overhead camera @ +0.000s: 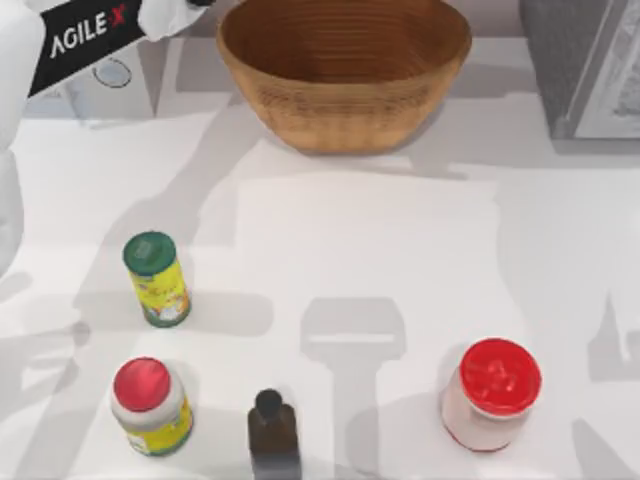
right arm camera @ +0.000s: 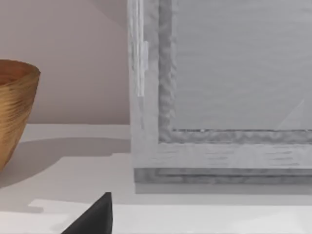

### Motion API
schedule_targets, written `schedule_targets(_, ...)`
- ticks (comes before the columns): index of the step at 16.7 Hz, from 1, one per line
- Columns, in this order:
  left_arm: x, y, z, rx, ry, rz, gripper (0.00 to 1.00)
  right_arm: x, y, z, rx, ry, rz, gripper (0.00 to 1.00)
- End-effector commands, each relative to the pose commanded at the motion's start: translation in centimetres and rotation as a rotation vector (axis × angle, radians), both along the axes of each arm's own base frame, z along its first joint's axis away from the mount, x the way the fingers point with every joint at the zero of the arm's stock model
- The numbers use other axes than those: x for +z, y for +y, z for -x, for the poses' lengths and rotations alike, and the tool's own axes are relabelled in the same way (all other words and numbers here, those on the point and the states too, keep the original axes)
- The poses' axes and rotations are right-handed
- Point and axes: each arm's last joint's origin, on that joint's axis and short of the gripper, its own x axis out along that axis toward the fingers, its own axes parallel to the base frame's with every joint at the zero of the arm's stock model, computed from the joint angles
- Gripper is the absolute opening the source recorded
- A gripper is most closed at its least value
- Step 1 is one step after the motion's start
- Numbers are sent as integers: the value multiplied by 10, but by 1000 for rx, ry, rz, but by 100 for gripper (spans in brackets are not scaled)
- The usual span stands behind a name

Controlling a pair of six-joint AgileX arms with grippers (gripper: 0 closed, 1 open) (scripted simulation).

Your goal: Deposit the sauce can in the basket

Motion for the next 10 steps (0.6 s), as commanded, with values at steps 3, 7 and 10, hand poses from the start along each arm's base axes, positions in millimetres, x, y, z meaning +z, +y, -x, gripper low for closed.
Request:
schedule_targets(3,0,0,0,0,0,0,68,0,0,0,0,0,0,100)
schedule_targets(7,0,0,0,0,0,0,98,0,0,0,0,0,0,100)
schedule_targets(10,0,0,0,0,0,0,100,0,0,0,0,0,0,100)
